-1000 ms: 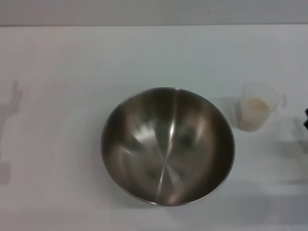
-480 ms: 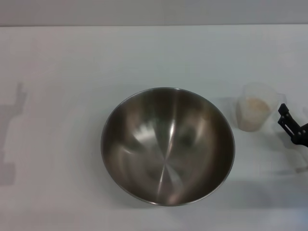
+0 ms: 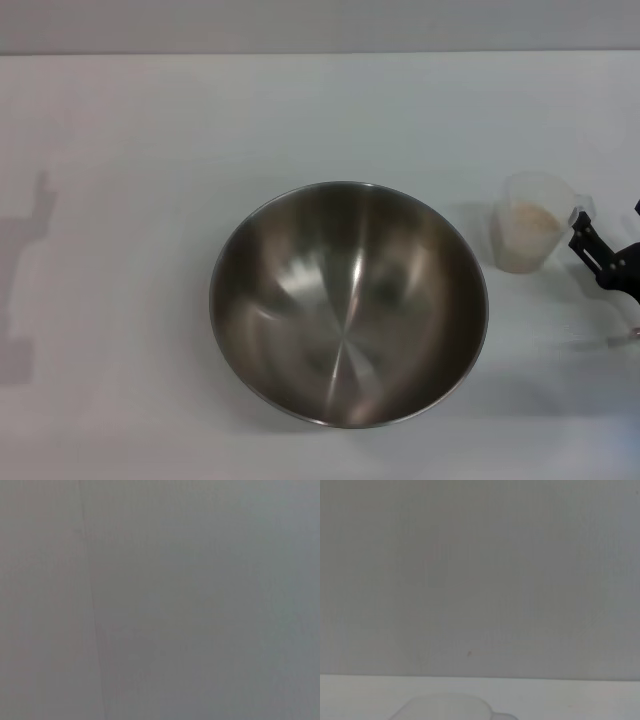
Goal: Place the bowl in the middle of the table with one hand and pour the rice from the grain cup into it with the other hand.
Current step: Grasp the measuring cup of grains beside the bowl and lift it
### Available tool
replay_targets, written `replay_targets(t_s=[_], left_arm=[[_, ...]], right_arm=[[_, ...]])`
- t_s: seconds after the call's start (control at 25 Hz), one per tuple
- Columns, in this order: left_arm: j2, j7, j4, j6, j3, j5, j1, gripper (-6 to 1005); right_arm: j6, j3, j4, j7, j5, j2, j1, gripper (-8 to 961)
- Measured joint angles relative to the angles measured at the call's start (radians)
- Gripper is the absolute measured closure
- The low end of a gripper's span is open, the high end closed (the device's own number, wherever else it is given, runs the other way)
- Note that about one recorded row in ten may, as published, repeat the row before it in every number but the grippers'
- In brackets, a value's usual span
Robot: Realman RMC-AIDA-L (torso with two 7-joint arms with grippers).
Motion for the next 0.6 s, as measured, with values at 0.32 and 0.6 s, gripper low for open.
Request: replay_targets(t_s=[0.32,0.6], left_arm=[[0.000,0.003,0.002,-0.001,0.012,0.000,0.008,157],[0.000,0.003,0.010,0.000,0.014,-0.001,0.009,157]], right_arm=[[0.028,0.006,-0.007,0.000,0.001,-0.002,0.028,117],[0.033,0.005,-0.008,0.000,0.002,-0.002,0.036,116]])
